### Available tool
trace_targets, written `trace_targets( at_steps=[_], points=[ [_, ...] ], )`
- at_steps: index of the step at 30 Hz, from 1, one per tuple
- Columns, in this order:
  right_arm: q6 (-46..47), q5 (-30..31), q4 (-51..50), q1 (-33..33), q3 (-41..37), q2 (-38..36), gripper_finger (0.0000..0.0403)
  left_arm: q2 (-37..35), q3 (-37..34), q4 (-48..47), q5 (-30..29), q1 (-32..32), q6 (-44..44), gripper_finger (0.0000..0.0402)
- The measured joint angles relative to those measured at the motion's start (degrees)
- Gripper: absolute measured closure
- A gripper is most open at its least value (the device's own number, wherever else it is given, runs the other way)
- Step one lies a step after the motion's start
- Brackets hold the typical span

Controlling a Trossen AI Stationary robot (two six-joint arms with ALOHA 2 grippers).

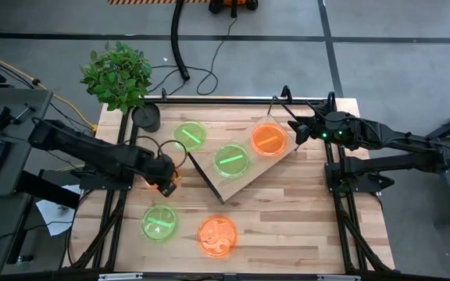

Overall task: Place and stack plates onto a shelf
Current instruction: Stack the top orange plate on the top of the orange plate on the shelf

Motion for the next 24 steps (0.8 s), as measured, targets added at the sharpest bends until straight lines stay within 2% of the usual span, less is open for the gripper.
trace_targets(
  at_steps=[6,18,24],
  points=[
    [-0.04,-0.07,-1.08,0.00,0.00,-0.07,0.0197,7.27,2.78,2.30,-6.64,-1.80,-2.89,0.0233],
    [-0.04,-0.20,-2.40,0.00,0.00,-0.09,0.0197,20.76,4.70,1.69,-9.07,-3.05,-6.34,0.0233],
    [0.09,-0.20,-2.39,0.00,0.00,-0.09,0.0197,23.83,4.99,1.50,-9.61,-3.05,-6.83,0.0234]
  ],
)
